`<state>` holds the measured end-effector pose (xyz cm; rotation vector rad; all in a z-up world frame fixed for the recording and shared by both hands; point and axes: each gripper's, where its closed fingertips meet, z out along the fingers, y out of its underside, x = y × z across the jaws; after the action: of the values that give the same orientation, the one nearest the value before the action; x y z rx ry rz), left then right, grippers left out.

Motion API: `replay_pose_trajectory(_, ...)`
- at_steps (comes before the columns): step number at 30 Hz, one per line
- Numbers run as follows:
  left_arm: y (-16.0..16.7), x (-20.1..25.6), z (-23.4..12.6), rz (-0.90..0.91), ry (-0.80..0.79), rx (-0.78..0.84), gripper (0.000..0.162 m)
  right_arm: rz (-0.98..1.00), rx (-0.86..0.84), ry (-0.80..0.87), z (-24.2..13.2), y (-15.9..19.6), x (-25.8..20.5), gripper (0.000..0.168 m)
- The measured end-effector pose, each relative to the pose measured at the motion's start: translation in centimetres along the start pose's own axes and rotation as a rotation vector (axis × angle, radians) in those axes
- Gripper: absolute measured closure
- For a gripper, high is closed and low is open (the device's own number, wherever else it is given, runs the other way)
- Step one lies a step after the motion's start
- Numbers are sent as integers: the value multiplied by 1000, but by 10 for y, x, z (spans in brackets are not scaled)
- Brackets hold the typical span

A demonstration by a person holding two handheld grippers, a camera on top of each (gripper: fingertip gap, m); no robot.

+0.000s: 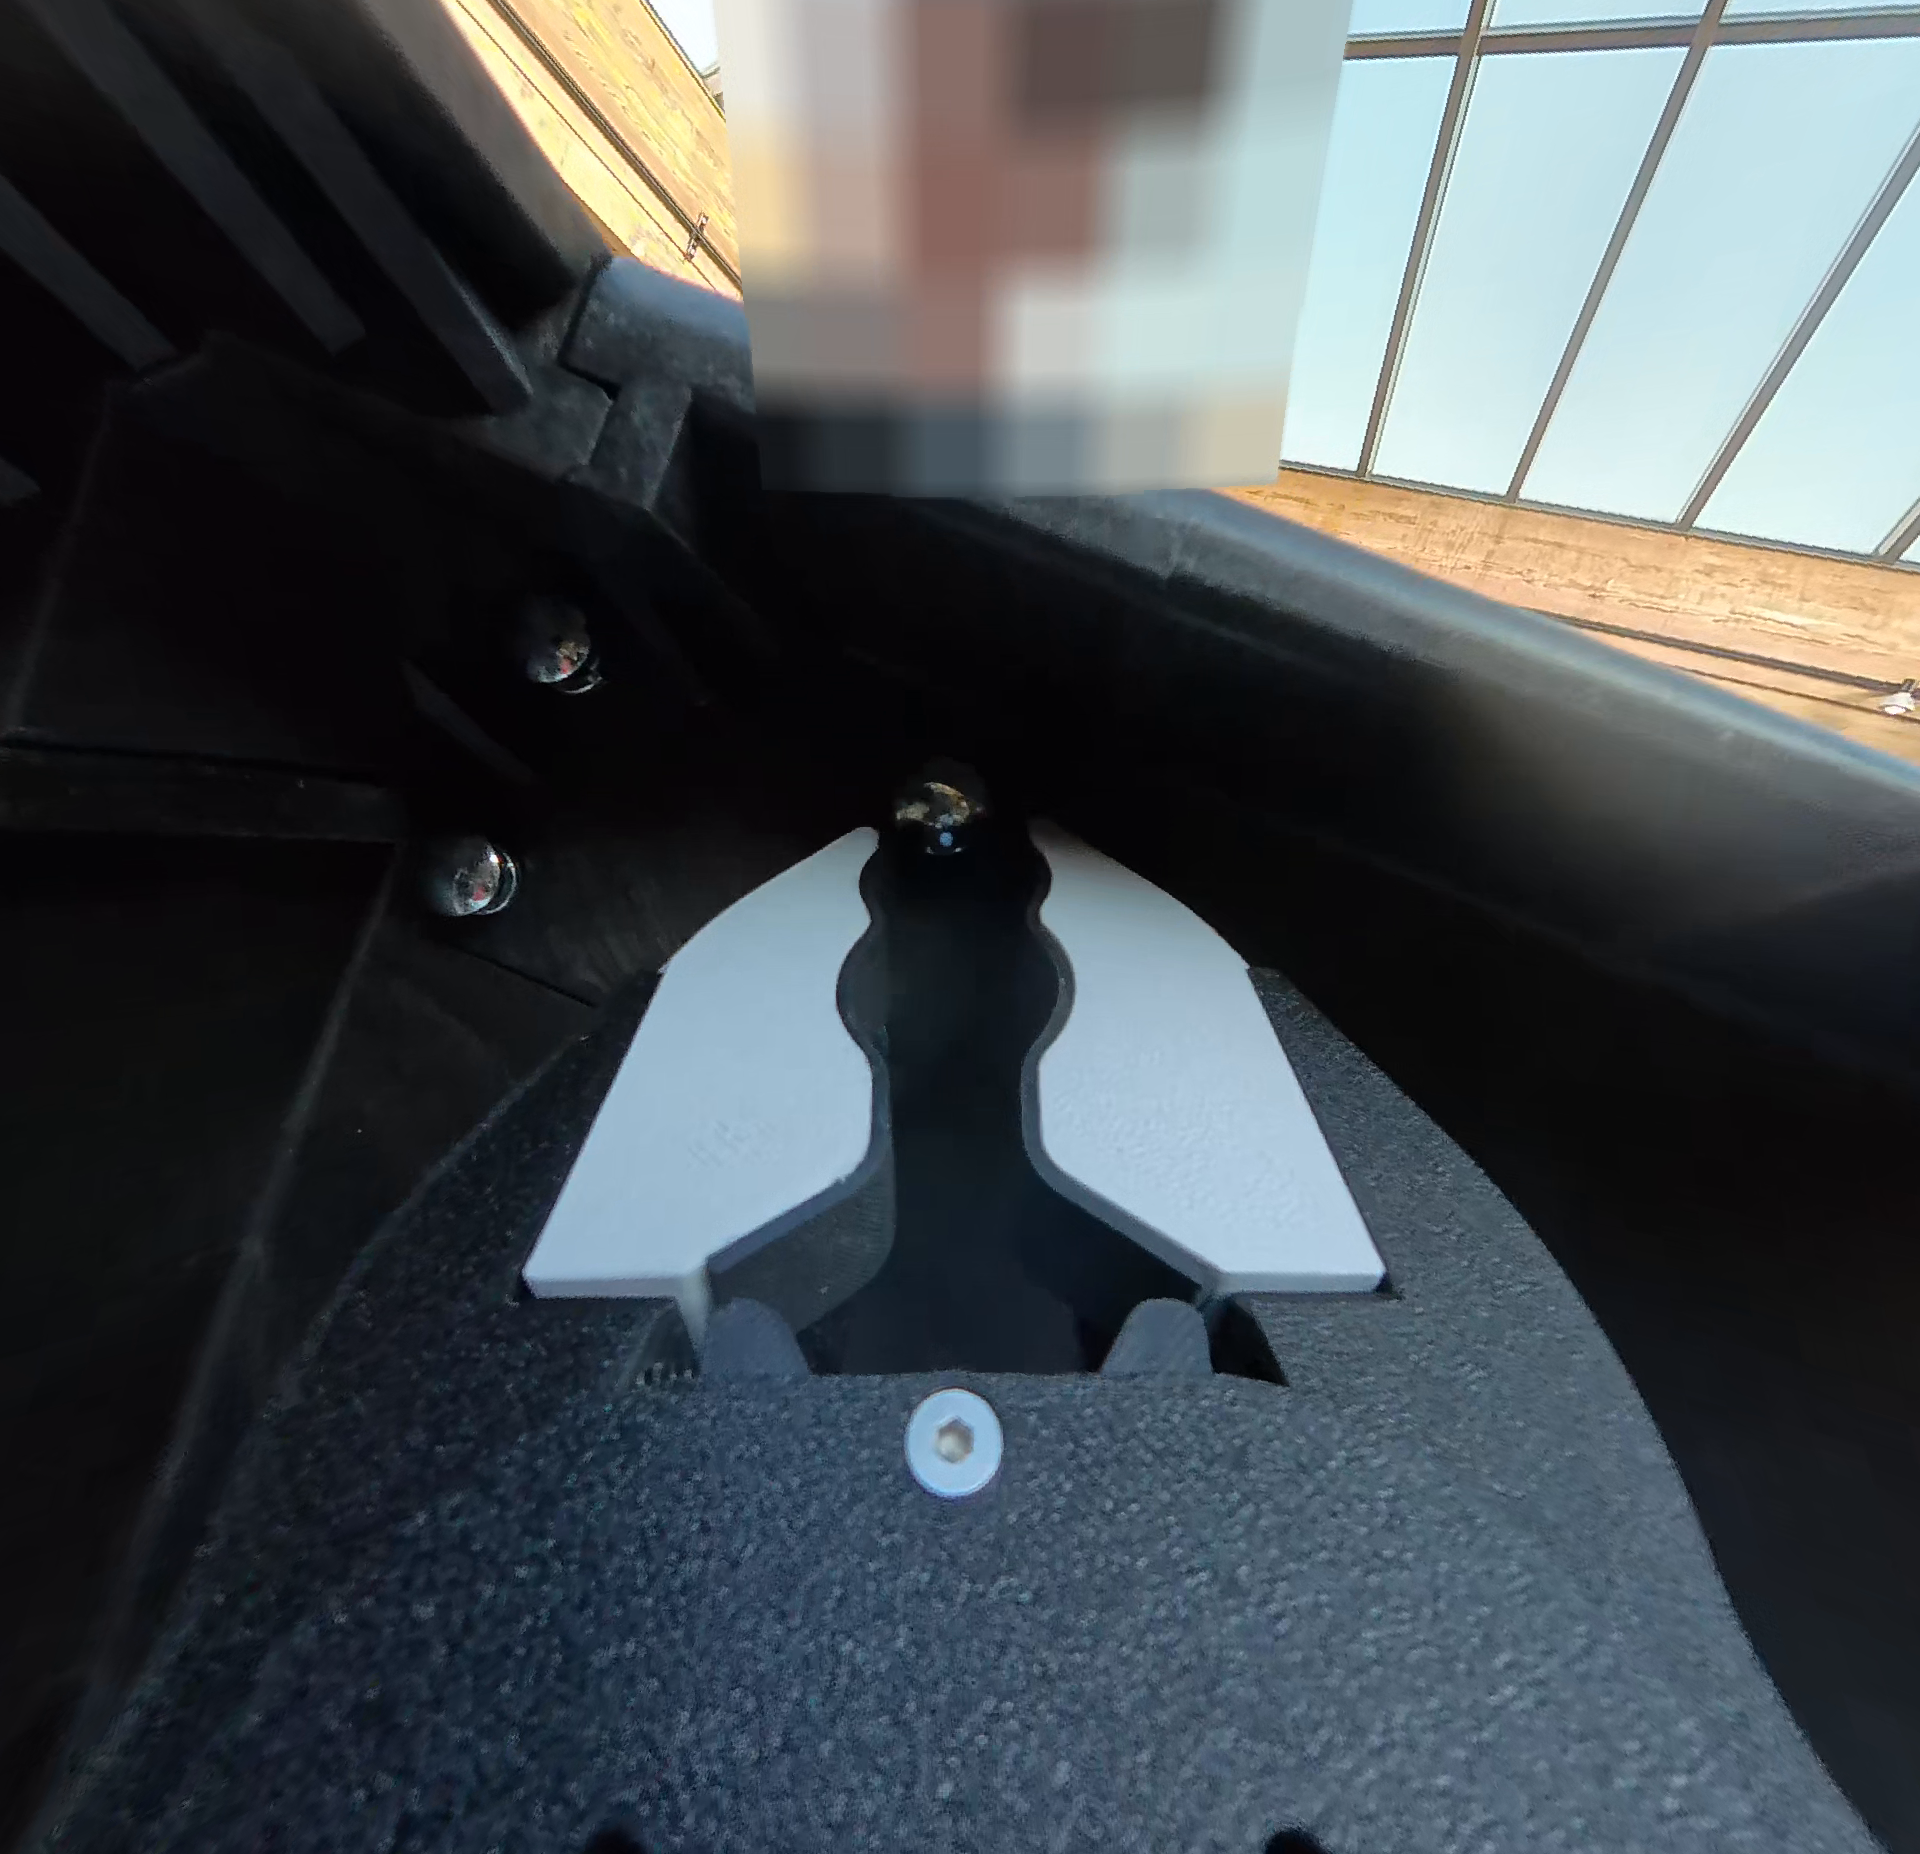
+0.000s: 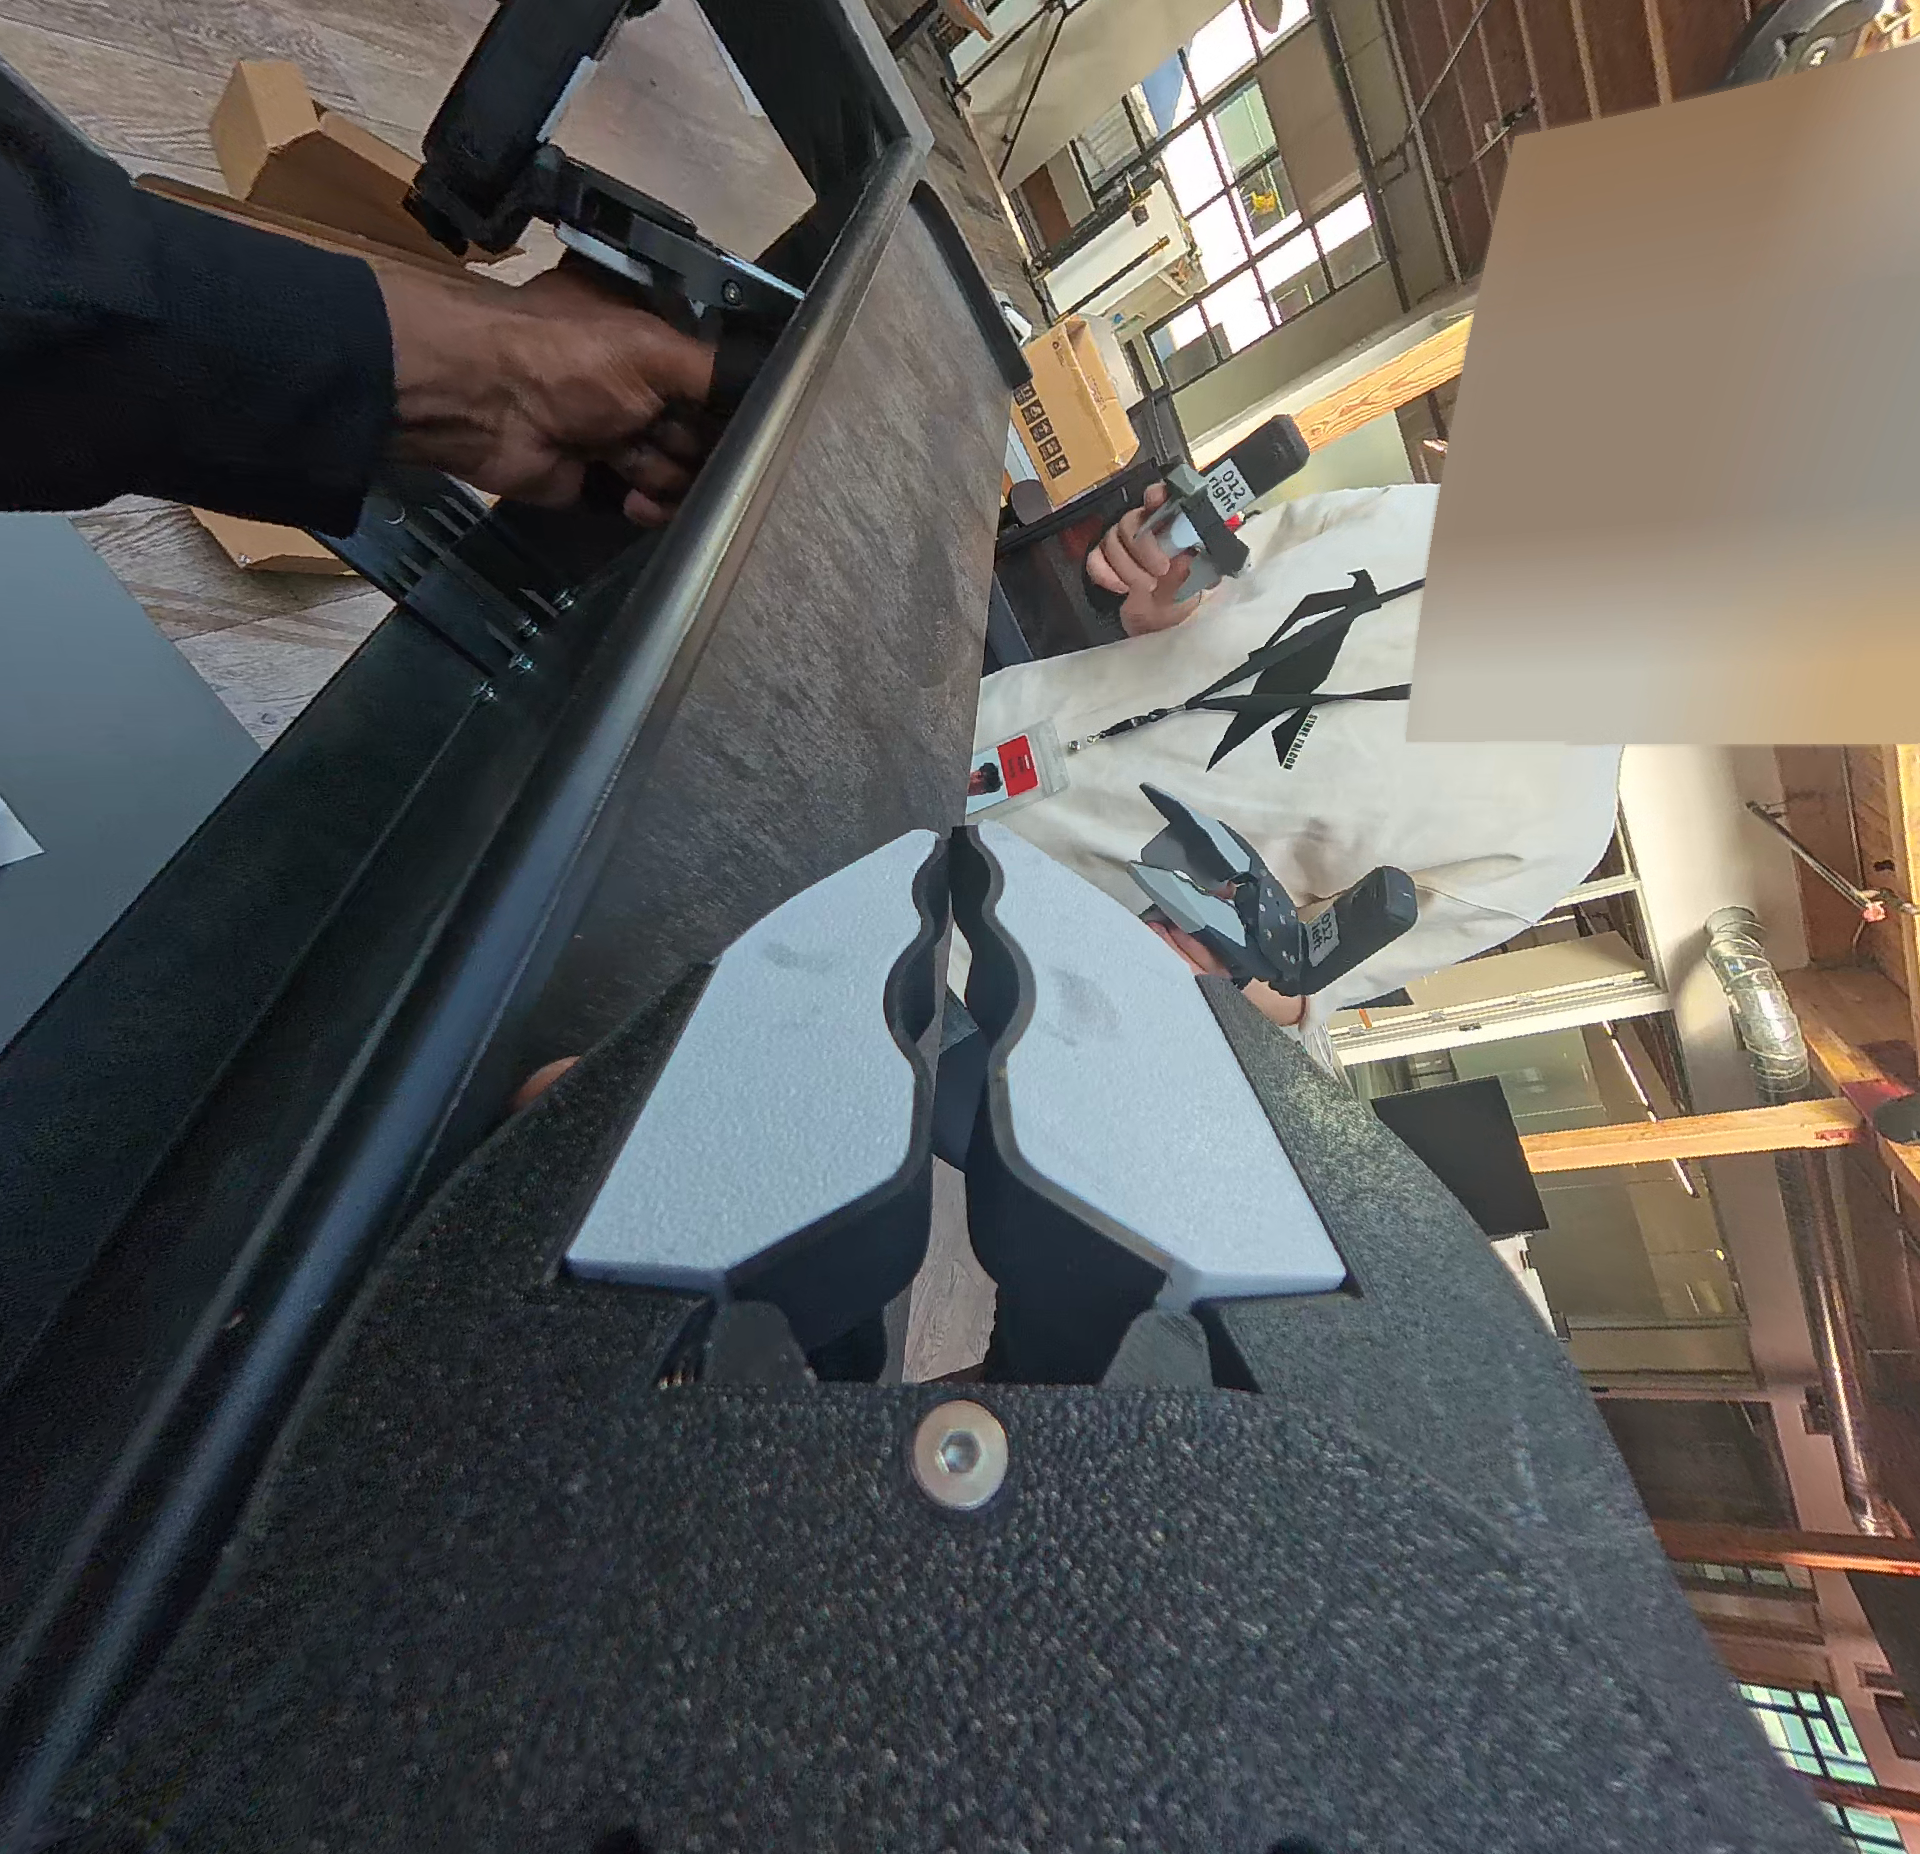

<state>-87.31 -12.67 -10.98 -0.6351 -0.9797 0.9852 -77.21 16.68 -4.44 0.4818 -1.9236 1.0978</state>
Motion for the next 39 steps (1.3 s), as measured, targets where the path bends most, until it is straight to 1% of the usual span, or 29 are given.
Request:
replay_pose_trajectory(7,-9,-5,-24,-59,-17,88,142,2,0,-1,0,0,0,168)
replay_pose_trajectory(10,-18,-10,-29,-68,-37,149,154,4,1,-1,0,0,0,168)
replay_pose_trajectory(12,-22,-8,-22,-64,-35,146,160,3,1,-1,0,0,0,168)
replay_pose_trajectory(13,-19,-6,-16,-56,-39,115,162,2,1,-1,0,0,0,168)
replay_pose_trajectory(15,-7,-5,-4,-40,-61,30,162,0,1,-1,0,0,0,168)
replay_pose_trajectory(18,-8,-7,-8,-72,-66,45,162,7,3,-1,0,0,0,168)
replay_pose_trajectory(20,-14,-11,-17,-106,-85,91,162,4,7,-2,0,-1,0,168)
replay_pose_trajectory(23,-14,-10,-33,-155,-95,120,160,10,5,-2,0,0,1,168)
replay_pose_trajectory(27,-1,6,-73,-183,-126,131,155,3,9,-1,0,-1,0,168)
replay_pose_trajectory(29,12,19,-101,-170,-168,109,154,5,10,-1,0,-1,0,168)
replay_pose_trajectory(32,23,52,-147,-129,-207,82,154,2,9,2,0,-1,0,168)
replay_pose_trajectory(35,29,94,-194,-147,-241,46,153,-8,6,4,1,-1,-1,168)
replay_pose_trajectory(39,40,174,-262,-175,-291,-38,152,-10,7,6,1,-2,-1,168)
